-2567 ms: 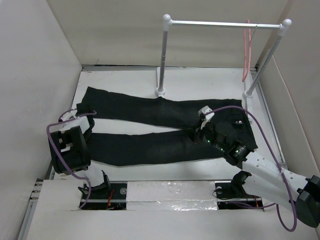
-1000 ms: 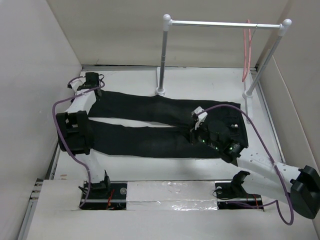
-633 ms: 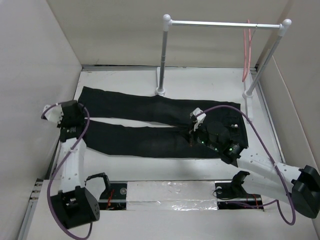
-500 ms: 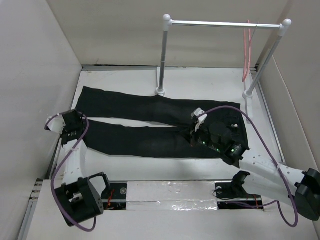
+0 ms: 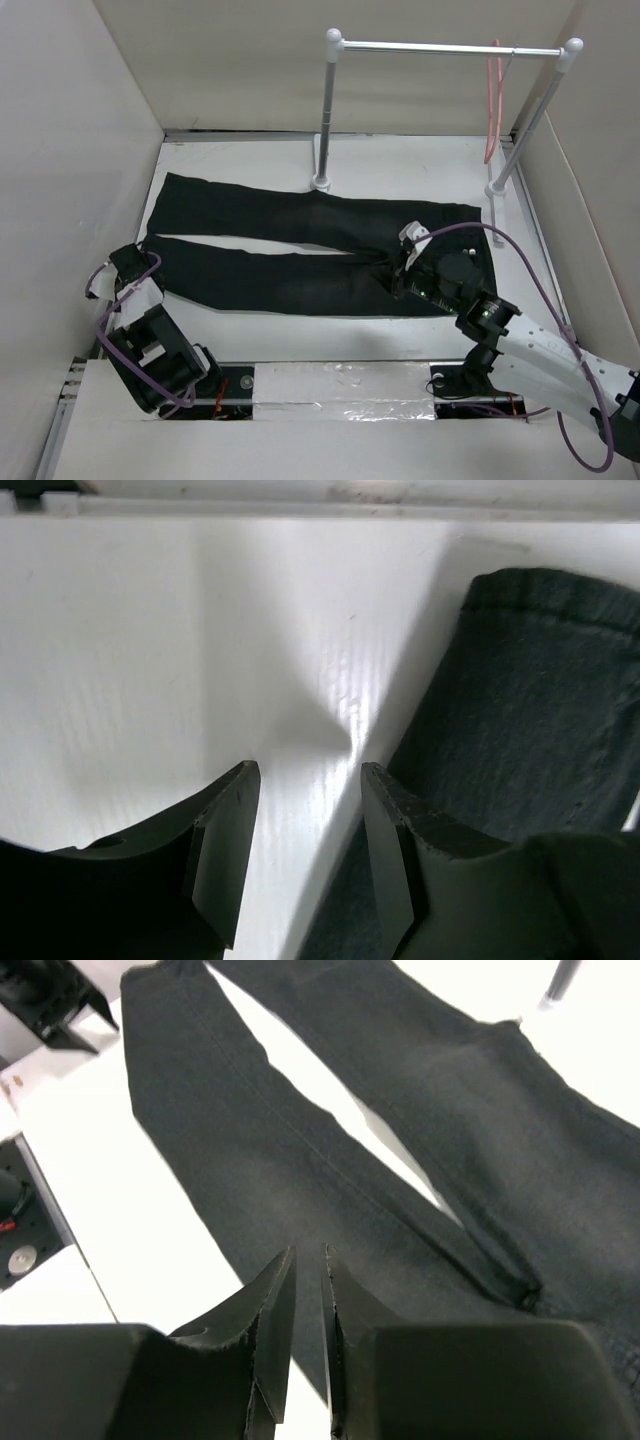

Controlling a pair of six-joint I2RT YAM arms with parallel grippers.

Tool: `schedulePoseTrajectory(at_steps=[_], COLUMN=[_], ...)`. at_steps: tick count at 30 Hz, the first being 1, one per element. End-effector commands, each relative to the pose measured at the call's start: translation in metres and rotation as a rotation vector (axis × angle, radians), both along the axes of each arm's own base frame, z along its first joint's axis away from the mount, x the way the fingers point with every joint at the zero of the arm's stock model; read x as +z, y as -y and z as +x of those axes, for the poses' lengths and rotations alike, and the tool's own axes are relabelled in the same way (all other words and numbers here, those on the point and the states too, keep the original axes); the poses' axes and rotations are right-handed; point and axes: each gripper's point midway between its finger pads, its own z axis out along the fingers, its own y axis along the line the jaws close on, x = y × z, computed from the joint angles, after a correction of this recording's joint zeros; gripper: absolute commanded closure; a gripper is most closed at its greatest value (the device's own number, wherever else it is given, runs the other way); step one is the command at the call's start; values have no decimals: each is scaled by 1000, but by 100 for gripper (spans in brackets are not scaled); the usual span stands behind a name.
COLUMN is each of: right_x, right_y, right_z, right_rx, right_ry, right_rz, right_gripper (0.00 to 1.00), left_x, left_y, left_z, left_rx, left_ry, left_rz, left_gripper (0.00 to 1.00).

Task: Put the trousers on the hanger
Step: Fold the trousers at the center of the board.

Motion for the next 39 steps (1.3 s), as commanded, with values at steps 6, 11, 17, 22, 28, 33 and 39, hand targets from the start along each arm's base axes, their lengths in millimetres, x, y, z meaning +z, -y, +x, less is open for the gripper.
schedulePoseTrajectory(at_steps=[6,11,17,22,28,33,39], right_x=[-10,-15,-24,-40,-73,-106,-116], right_y=[2,3,8,32,76,131,195], right_z=[-5,0,9,23,47,66,92], right_rx=[6,-18,-80,-254,-441,-637,-882], right_ry=[-8,-17,-45,-108,-239,-343,-412], right_rz=[-21,-32,-46,-34,-29,-42,33], right_gripper=[77,77,69,52,47,58,77], left_x=[7,5,8,68,133,156,191], left_y=[-17,-16,-9,0,20,59,85], left_z=[35,56,72,74,61,43,35], left_rx=[-17,-60,-107,-145,-259,-415,-525], left_ry=[99,112,190,384,498,616,730], left_rz=[24,23,-6,79,175,215,266], left_gripper=[58,60,100,100,100,100,100])
